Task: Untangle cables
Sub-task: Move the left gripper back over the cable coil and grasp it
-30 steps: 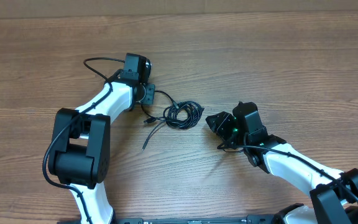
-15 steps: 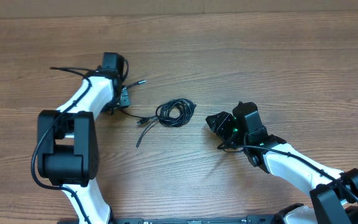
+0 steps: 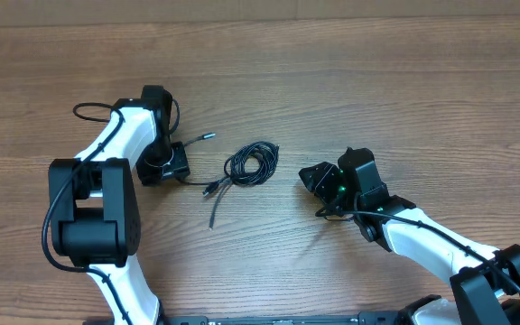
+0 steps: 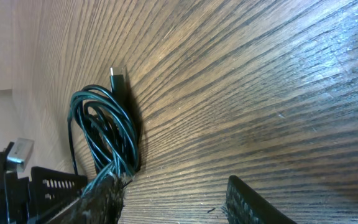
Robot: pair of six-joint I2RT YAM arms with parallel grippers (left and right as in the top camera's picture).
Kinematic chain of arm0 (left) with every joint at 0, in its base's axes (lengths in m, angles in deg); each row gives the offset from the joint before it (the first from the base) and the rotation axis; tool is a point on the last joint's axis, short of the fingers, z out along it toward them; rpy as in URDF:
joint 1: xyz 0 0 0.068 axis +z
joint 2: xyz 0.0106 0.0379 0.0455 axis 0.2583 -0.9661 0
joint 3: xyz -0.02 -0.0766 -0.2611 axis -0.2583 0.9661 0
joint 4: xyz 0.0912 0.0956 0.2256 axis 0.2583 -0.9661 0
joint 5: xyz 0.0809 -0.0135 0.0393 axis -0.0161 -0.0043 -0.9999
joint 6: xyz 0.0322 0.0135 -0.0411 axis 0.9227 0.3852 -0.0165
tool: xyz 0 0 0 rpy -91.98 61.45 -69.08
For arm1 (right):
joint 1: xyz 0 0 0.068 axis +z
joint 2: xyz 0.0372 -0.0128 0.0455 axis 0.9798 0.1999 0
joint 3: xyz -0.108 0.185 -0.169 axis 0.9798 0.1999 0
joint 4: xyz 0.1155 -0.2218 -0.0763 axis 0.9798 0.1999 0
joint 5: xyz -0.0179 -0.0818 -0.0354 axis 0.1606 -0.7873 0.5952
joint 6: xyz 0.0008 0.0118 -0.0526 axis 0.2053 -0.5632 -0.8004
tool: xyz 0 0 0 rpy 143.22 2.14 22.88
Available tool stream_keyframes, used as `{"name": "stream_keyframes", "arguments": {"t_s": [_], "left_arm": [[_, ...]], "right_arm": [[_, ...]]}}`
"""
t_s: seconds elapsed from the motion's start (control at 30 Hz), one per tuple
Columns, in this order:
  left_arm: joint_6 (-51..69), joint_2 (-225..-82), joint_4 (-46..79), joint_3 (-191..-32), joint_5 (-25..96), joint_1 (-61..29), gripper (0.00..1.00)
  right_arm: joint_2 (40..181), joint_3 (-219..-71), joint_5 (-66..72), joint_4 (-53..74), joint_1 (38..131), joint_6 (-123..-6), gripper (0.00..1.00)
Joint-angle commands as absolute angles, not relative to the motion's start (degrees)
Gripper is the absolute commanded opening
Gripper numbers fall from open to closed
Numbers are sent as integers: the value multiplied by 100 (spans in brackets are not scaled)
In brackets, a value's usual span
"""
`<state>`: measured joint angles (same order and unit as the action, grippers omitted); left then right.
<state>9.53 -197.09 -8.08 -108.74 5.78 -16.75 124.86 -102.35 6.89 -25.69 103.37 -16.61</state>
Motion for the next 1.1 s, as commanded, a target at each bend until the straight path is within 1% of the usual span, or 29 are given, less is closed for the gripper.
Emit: {"name": "stream_keyframes", "arguments": {"t_s": [0.0,0.17,0.23,0.3,0.37,0.4,0.47,0.57,0.6,0.67,0.97,1.0,1.07], "left_arm": [[979,-19748,-1136,-11311,560,-1736,61],[977,-19475,-1531,-11750,390,-1821,69],[981,-19364,-1555,-11794,442,-1872,68],[1023,-19274,-1551,-11794,527,-1966,65],[1261,-19246,-1525,-11794,726,-2101,51],[1421,-19246,-1498,-11794,886,-2180,38],[1832,-19246,-1411,-11794,1364,-2346,4],[2324,-19246,-1271,-11794,2169,-2521,4],[2518,-19246,-1151,-11794,2615,-2613,5],[2536,-19246,-1018,-11794,2855,-2711,4],[2525,-19248,-902,-11785,2724,-3115,5],[2527,-19248,-950,-11779,2652,-3157,7],[2527,-19248,-1090,-11776,2525,-3225,15]], "right_arm": [[12512,-10303,654,-2591,10359,-1685,52],[12512,-10303,651,-2591,10359,-1685,52],[12512,-10303,651,-2591,10359,-1685,52],[12512,-10303,651,-2593,10359,-1685,52],[12512,-10303,651,-2593,10359,-1685,52],[12512,-10303,651,-2593,10359,-1683,52],[12512,-10303,651,-2593,10359,-1683,52],[12512,-10303,651,-2591,10359,-1685,52],[12512,-10303,651,-2589,10359,-1685,52],[12512,-10303,654,-2589,10359,-1685,52],[12512,-10303,654,-2591,10359,-1685,52],[12512,-10303,654,-2589,10359,-1685,52],[12512,-10303,654,-2591,10359,-1685,52]]}}
